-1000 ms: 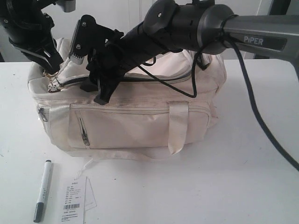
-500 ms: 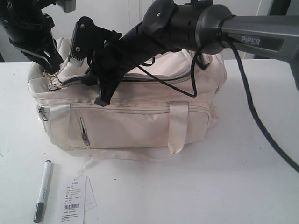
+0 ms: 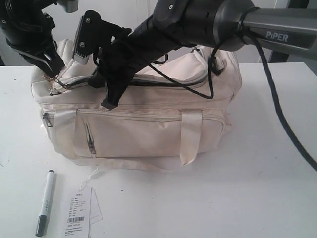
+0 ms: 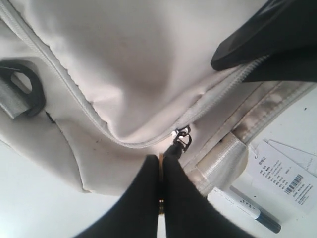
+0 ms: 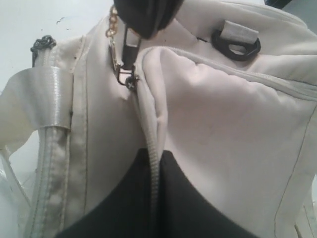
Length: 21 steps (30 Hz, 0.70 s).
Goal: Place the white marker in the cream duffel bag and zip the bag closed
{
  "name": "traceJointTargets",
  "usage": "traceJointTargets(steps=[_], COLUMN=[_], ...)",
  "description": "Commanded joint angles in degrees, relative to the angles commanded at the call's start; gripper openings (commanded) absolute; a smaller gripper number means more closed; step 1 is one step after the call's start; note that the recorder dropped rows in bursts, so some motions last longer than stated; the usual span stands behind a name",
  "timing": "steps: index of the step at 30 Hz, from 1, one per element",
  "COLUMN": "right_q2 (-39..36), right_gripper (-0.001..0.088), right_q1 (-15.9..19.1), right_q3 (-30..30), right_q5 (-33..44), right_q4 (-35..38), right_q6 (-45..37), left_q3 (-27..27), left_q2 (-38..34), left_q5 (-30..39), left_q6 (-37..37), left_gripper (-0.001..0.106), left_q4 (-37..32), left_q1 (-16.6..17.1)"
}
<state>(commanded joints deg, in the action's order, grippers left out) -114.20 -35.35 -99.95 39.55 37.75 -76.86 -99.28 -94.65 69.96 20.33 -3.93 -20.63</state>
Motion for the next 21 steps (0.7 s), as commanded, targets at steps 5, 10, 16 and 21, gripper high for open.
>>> traceJointTargets(steps=[5,10,16,21], right_q2=[0.38,0.38,0.38,0.38], right_gripper=[0.0000,0.0000,0.0000,0.0000], right_q1=[0.09,0.09,0.09,0.09], right_q3=[0.00,0.00,0.00,0.00], right_q5=[0.00,0.00,0.00,0.23], right_q4=[-0.10,-0.13,-0.23,-0.23], right_q6=[0.21,1.53,2.76,3.63], left_q3=[0.00,0.00,0.00,0.00], left_q2=[1.25,1.58,1.58,1.58], left_q5=[0.00,0.00,0.00,0.00], left_q6=[-0.14,-0.14,-0.14,-0.14], left_gripper=[0.000,0.000,0.000,0.000], left_q4=[-1.26,-1.63,-3.96,-3.13], left_q1=[0.00,0.00,0.00,1.12])
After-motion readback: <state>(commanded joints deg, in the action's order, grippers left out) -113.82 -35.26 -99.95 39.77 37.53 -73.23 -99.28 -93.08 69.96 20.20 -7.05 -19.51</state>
